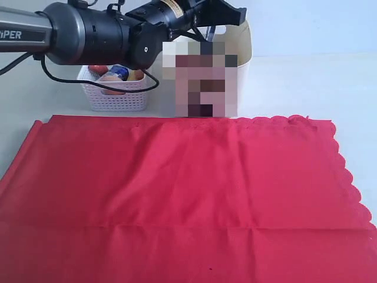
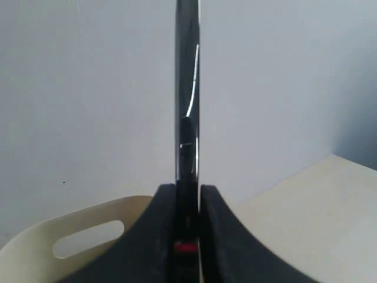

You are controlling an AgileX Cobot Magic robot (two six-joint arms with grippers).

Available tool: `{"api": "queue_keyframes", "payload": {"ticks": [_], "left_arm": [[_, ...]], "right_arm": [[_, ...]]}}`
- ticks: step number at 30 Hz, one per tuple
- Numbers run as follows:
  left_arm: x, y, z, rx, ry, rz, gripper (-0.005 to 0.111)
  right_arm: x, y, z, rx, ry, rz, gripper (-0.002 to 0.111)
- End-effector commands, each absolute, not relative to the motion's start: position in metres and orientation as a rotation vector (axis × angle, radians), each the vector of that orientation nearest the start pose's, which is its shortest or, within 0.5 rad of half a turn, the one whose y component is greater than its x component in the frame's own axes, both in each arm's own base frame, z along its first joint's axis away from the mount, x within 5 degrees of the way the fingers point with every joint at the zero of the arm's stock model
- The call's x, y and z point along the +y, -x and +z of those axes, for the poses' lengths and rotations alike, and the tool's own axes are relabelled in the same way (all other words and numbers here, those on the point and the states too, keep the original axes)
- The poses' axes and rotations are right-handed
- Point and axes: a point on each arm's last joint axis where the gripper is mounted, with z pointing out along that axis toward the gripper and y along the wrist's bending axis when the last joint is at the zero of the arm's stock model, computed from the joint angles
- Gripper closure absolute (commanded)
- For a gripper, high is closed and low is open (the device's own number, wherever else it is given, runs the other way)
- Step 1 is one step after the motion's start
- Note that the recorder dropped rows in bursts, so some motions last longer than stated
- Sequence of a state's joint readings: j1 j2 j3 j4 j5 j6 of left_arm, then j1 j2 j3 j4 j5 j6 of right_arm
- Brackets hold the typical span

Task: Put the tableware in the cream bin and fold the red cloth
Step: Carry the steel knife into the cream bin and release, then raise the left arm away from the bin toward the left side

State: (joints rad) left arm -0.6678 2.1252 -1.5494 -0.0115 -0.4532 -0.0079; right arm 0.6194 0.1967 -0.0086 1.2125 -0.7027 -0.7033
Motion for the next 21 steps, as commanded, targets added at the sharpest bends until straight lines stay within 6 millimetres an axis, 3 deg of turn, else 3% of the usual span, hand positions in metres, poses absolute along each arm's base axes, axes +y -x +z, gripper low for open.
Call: {"api": "queue_keyframes", "payload": {"ticks": [1, 6, 8, 11, 14, 21], "left_arm": [[-0.3089, -0.4024, 0.2417, 1.505, -0.491, -0.525, 0.107], [-0.3082, -0.4032, 0.2414, 1.500, -0.488, -0.524, 0.106], [-0.3064, -0.4046, 0.2414, 1.501, -0.484, -0.521, 0.095], [-0.3050, -0.4055, 0.2432, 1.483, -0.475, -0.521, 0.063], [-0.3050, -0.4055, 0.2448, 1.466, -0.470, -0.524, 0.042], [-0.3050, -0.4055, 0.2448, 1.466, -0.470, -0.524, 0.039]], "right_arm": [[-0.0141, -0.0752, 0.2259, 1.372, -0.393, 0.390, 0.108], [-0.0141, -0.0752, 0.2259, 1.372, -0.393, 0.390, 0.108], [-0.0141, -0.0752, 0.2259, 1.372, -0.393, 0.390, 0.108], [-0.0141, -0.0752, 0.2259, 1.372, -0.393, 0.390, 0.108], [-0.0141, -0.0752, 0.2259, 1.372, -0.393, 0.390, 0.108], [-0.0141, -0.0752, 0.2259, 1.372, -0.393, 0.390, 0.108]]}}
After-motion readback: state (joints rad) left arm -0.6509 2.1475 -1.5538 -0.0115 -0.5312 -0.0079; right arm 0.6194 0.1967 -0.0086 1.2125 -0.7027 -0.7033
